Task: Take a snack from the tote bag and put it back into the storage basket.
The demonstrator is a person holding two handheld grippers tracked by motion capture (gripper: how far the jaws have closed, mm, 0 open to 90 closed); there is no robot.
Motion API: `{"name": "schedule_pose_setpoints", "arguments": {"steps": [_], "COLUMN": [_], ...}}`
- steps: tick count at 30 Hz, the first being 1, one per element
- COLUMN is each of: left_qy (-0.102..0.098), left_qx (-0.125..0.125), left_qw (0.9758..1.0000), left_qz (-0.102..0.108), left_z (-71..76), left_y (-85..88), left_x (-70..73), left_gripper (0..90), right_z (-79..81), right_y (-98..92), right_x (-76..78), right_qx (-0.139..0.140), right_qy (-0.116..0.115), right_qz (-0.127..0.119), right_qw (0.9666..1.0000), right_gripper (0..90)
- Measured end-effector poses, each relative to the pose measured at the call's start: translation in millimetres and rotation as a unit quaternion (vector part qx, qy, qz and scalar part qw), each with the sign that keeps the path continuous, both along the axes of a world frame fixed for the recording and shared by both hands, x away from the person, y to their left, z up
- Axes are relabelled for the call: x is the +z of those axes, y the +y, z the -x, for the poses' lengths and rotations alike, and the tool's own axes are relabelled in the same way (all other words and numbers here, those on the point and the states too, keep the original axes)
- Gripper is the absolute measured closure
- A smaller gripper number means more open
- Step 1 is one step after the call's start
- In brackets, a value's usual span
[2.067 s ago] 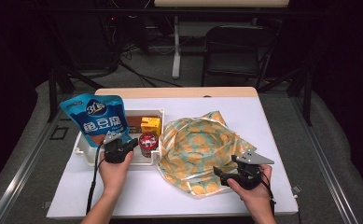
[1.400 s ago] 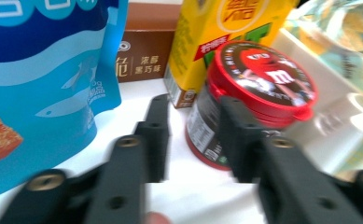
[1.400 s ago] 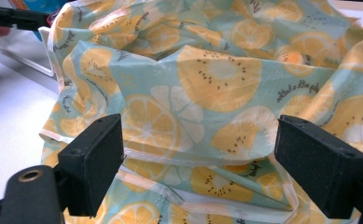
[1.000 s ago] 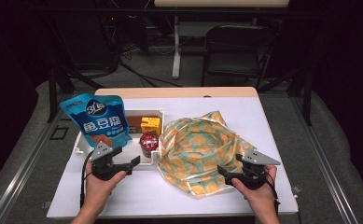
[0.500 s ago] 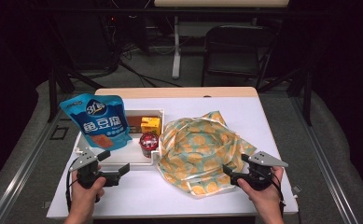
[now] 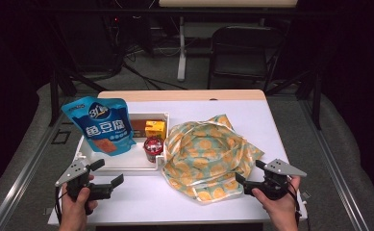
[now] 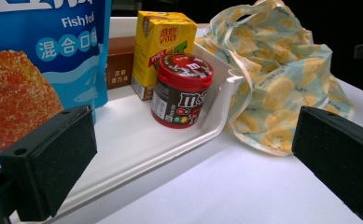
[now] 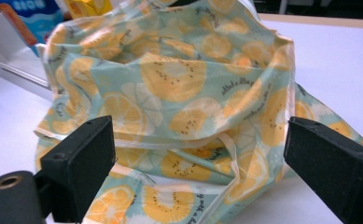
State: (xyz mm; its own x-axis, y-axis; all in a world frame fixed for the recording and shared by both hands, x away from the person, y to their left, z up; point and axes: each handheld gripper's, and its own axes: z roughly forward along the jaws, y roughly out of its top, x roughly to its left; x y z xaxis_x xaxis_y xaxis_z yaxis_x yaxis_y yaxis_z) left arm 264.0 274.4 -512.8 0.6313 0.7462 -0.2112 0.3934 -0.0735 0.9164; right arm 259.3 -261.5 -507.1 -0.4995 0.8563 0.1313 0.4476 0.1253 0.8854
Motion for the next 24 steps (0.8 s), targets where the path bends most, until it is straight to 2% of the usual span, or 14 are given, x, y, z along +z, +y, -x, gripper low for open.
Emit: {"name": "schedule_pose_setpoints", "arguments": {"steps": [3, 9, 12, 16, 20, 21, 24], "left_qy": [-0.005, -0.012, -0.010, -0.006, -0.008, -0.004, -0.004], "left_qx": [-0.001, -0.006, -0.013, -0.013, -0.002, -0.009, -0.010], "left_qw": [1.0000, 0.9999, 0.9999, 0.9999, 0.9999, 0.9999, 0.9999], "left_qz": [0.005, 0.010, 0.003, 0.005, 0.006, 0.006, 0.004], "left_z": [1.0, 1.7, 0.8, -0.5, -0.8, -1.2, -2.3], "left_y": [1.8, -2.1, -3.5, -2.9, -2.3, -1.2, -1.9], "left_x": [-0.4, -0.8, -1.8, -3.6, -4.1, -3.7, -4.3], "left_gripper": [0.1, 0.1, 0.1, 0.2, 0.2, 0.2, 0.2], "right_z": [0.7, 2.0, 3.2, 3.0, 2.8, 2.9, 2.8], "right_y": [-0.4, 2.6, 2.4, 1.6, 1.6, 1.5, 0.8], "right_x": [1.1, 2.9, 4.2, 4.0, 3.8, 3.8, 3.3], "right_qx": [0.004, 0.030, 0.032, 0.031, 0.030, 0.030, 0.029], "right_qy": [-0.007, -0.022, -0.036, -0.036, -0.036, -0.036, -0.035], "right_qz": [-0.006, -0.012, -0.018, -0.018, -0.016, -0.016, -0.016], "right_qw": [0.9999, 0.9992, 0.9987, 0.9987, 0.9988, 0.9988, 0.9988], "right_gripper": [7.5, 6.0, 5.5, 5.4, 5.3, 5.3, 5.3]}}
